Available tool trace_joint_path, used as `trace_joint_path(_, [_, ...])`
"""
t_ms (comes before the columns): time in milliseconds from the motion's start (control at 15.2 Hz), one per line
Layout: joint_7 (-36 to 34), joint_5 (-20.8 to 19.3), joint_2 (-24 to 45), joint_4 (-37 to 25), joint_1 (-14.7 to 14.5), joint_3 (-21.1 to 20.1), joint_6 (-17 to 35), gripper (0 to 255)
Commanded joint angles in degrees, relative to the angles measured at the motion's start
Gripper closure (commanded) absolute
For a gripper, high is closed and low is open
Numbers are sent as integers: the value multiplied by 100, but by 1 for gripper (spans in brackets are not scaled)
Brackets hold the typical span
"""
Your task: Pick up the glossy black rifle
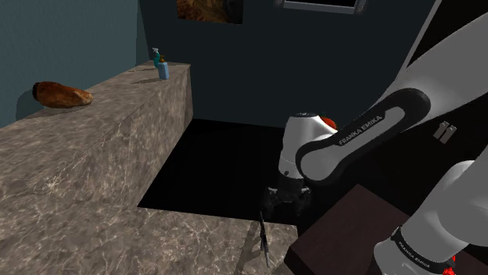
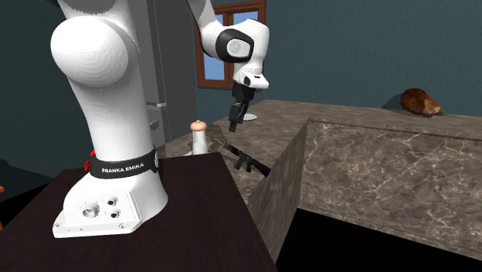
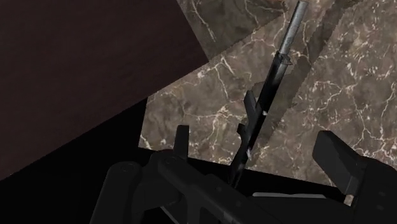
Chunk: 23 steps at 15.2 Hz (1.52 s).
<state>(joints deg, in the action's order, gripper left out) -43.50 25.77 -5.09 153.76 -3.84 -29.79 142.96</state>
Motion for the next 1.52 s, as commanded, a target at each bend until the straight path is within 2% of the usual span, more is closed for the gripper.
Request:
trace_joint_path(0, [-445,-213,642,-153,9,-105,527,0])
trace_joint_path(132, [-945,-551,1256,-352,-65,-75,955,0])
trace_joint_path(330, [-1650,-1050,2090,-699,-355,185,1460,0])
trace_joint_path(924, [-1721,-1324,2829,-835,-612,507,2047,0])
trace_joint_path(990, [-1721,-1320,2822,-828,-610,502,2047,255])
trace_joint_path(1452, [-1723,-1322,2825,-832,-613,505,2048,255])
